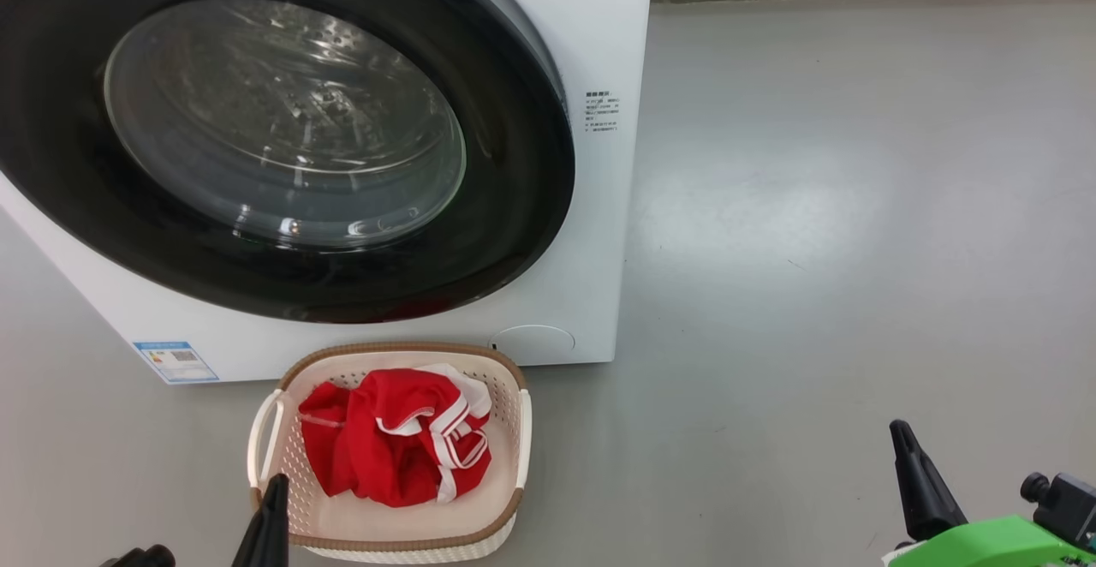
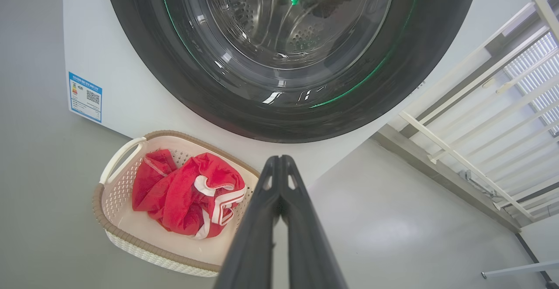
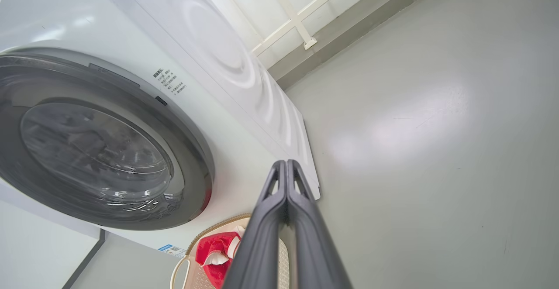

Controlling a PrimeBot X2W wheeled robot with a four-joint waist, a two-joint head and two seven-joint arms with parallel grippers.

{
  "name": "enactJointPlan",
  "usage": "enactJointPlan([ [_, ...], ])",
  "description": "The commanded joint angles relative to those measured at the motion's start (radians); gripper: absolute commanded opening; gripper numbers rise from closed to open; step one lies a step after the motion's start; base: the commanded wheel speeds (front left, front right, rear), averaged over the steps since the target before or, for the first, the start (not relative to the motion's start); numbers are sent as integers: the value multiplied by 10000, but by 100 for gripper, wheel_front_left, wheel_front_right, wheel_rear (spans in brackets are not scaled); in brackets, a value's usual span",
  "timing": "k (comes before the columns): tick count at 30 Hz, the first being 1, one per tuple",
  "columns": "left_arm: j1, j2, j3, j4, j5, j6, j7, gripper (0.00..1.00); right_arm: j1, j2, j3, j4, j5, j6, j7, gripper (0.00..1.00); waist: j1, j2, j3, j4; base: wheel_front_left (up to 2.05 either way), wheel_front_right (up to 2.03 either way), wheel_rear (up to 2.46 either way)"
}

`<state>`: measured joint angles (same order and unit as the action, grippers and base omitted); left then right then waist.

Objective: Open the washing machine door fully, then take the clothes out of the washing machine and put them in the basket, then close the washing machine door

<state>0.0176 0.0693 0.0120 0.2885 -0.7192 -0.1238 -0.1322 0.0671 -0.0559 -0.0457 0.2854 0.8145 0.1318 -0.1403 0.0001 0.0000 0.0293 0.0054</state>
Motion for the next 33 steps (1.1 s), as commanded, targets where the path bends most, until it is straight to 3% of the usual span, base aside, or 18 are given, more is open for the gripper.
enactJointPlan([
  [1,-429,25,244,-249,-347,-24,83,0,-552,-103,32,-261,308,-4,91,0,-1,0,-7,-1,0,0,0],
  [33,-766,-57,548,-306,-3631,-41,1000,0,-1025,-88,-182,-305,3296,-7,982,0,-1,0,-112,-21,0,0,0],
])
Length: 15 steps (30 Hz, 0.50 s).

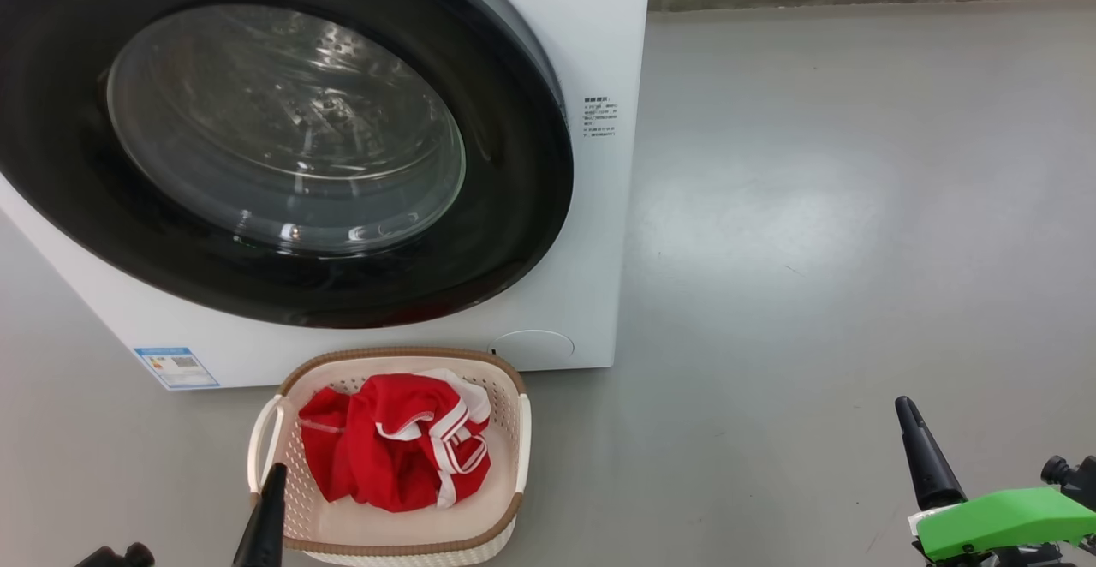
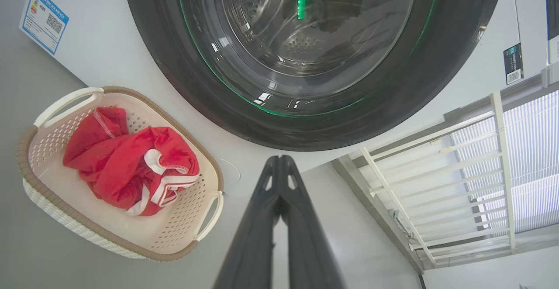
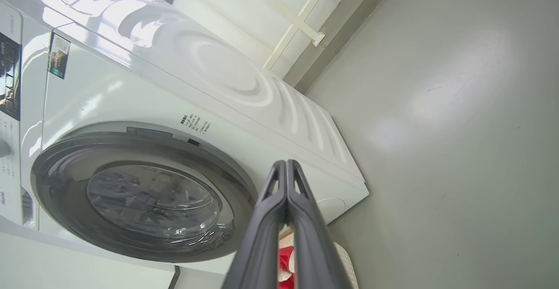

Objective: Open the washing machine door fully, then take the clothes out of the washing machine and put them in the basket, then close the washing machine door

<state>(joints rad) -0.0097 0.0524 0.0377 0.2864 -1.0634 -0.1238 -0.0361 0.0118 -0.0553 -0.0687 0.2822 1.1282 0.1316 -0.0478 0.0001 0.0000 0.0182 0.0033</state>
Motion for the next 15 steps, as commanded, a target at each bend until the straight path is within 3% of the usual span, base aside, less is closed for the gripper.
enactJointPlan([
  [1,-504,109,301,-287,-295,-42,68,0,-488,-93,41,-274,255,-5,87,0,-1,0,-5,-1,0,0,0],
  [15,-656,71,438,-311,-1778,-50,482,0,-702,-81,-63,-294,1599,-6,496,0,-1,0,-52,-10,0,0,0],
])
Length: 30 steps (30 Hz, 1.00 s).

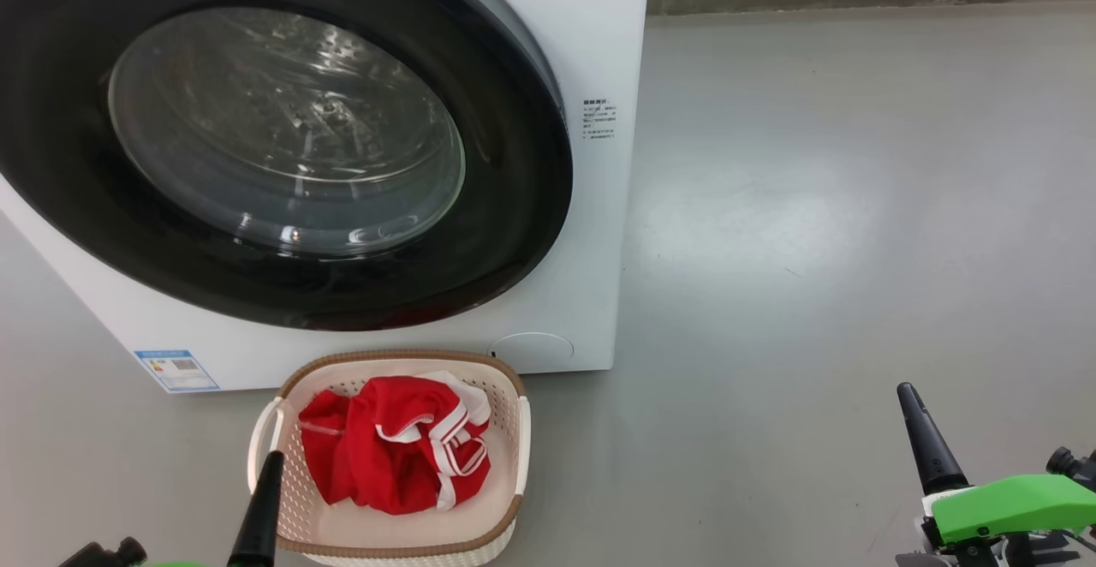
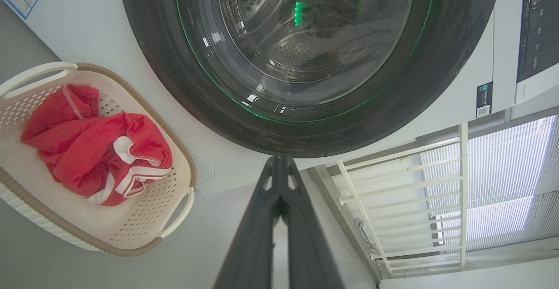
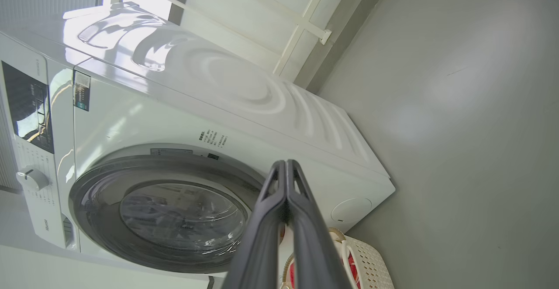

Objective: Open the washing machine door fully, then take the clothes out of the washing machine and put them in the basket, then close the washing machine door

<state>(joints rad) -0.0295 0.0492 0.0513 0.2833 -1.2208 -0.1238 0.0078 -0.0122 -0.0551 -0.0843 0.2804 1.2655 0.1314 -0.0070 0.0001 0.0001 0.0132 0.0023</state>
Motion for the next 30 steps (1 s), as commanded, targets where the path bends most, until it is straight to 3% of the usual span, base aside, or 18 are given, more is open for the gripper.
enactJointPlan([
  [1,-470,101,312,-282,-310,-50,73,0,-477,-82,85,-278,322,-4,116,0,-1,-1,-5,-1,0,0,0],
  [30,-785,23,596,-328,-3375,-66,928,0,-921,-51,-140,-317,3090,-7,969,0,-1,-1,-104,-20,0,0,0],
])
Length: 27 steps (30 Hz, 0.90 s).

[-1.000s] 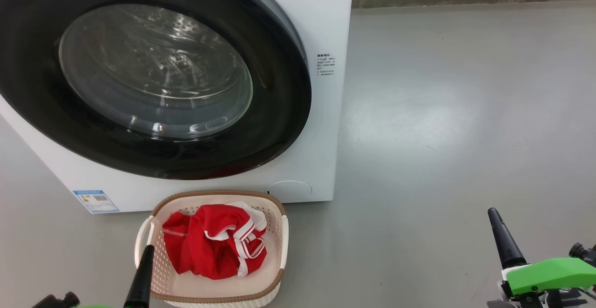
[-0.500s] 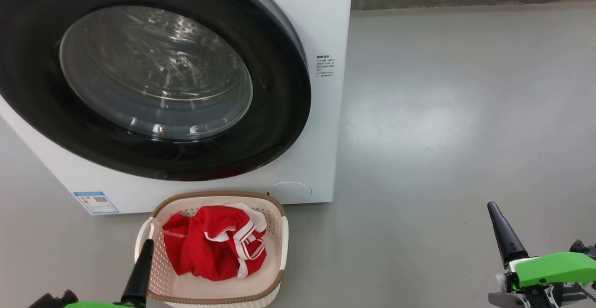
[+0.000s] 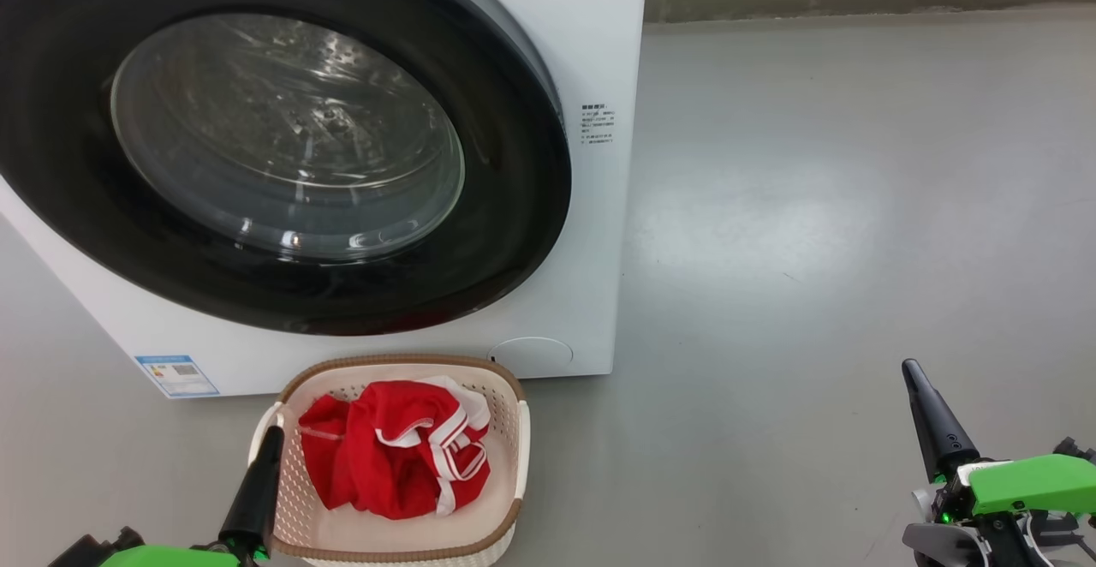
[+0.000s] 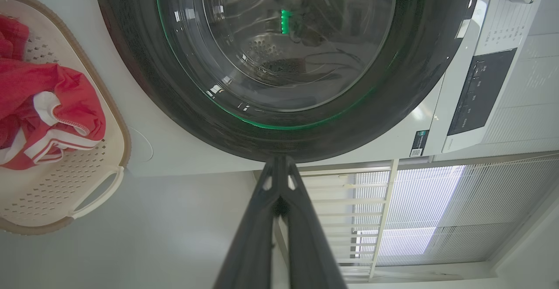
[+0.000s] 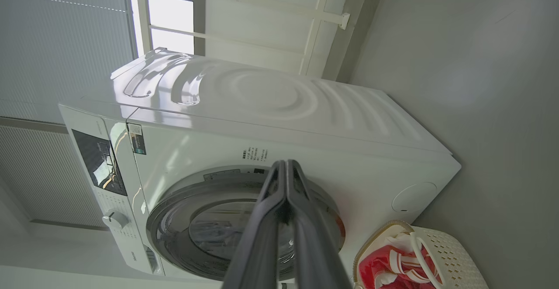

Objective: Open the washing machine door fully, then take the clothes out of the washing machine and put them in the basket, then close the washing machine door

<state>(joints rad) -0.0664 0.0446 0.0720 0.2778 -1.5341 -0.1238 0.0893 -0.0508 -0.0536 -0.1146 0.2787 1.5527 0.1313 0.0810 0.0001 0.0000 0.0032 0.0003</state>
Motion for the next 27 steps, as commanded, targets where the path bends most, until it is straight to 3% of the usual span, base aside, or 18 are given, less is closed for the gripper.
enactJointPlan([
  [1,-427,67,398,-274,-348,-67,143,0,-551,-65,155,-302,313,-5,118,0,0,0,-6,-1,0,0,0],
  [27,-466,57,434,-282,-732,-69,250,0,-609,-44,102,-305,639,-6,244,0,0,0,-18,-3,0,0,0],
])
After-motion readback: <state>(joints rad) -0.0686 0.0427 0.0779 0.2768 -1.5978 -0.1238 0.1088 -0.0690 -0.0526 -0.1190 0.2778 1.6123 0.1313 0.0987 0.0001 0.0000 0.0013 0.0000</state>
